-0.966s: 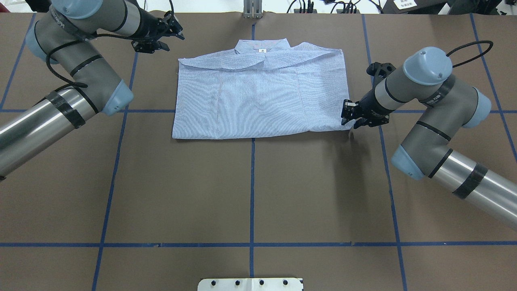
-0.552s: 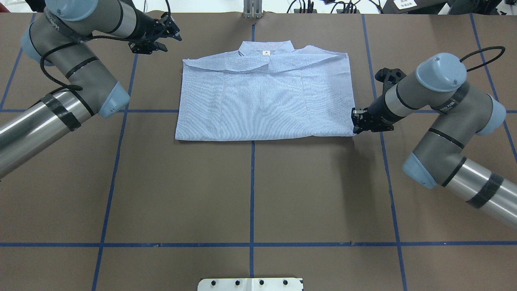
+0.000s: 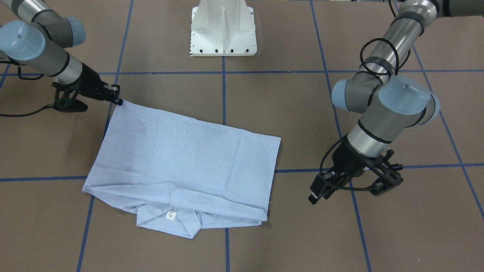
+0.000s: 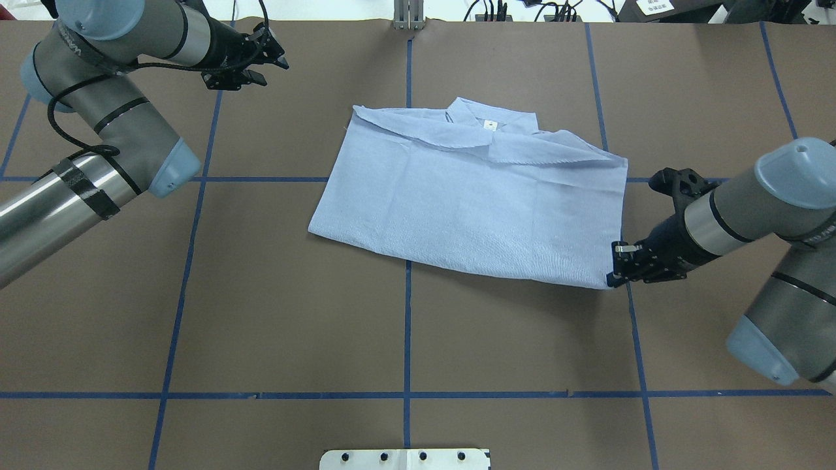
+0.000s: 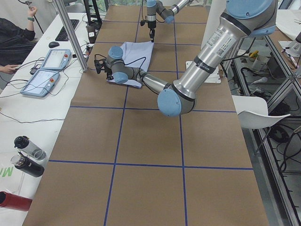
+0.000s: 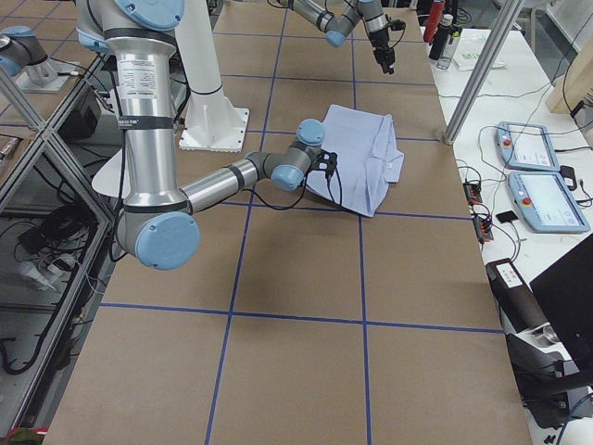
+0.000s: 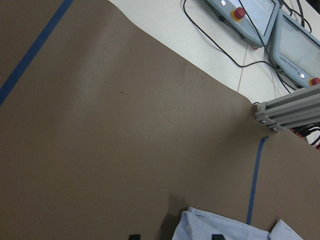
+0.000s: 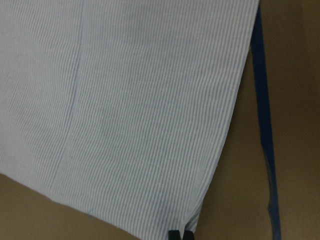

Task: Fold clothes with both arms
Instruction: 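Drag the grasped edge toward the robot with the right gripper, rotating the shirt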

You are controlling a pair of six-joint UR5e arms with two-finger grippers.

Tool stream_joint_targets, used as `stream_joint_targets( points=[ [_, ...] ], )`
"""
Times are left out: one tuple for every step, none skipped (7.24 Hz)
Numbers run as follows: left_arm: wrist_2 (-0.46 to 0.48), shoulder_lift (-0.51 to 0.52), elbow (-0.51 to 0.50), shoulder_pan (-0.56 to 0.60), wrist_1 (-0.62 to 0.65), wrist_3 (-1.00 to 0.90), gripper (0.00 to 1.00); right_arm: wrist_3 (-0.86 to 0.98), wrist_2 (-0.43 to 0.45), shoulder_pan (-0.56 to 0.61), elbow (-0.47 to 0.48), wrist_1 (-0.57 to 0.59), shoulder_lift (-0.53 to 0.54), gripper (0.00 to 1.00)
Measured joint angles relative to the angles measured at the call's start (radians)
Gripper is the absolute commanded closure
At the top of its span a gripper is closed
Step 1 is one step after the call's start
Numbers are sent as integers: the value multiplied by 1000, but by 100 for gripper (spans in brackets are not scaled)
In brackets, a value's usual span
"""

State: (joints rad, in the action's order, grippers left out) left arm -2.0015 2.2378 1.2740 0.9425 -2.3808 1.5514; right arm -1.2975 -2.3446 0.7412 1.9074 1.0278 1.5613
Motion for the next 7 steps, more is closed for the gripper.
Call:
stream_joint_targets(
  points=[
    [1,-1,7,-1,0,4,43,-3,-74,-23,66,0,68,100],
    [2,-1,13,-2,0,7,43,-18,-139,-60,107,0,107,100],
    [2,-7,22,-2,0,9,43,-67,-176,-120,134,-1,122,100],
    [2,-21,41,-4,-1,10,43,-153,-189,-205,164,-1,126,100],
    [1,-37,62,-5,-1,10,42,-226,-190,-281,190,-2,126,100],
    [0,-48,77,-8,-1,11,41,-264,-189,-328,203,-2,129,36],
    [-1,-55,86,-11,-1,11,38,-280,-188,-349,206,-2,133,0]
  ],
)
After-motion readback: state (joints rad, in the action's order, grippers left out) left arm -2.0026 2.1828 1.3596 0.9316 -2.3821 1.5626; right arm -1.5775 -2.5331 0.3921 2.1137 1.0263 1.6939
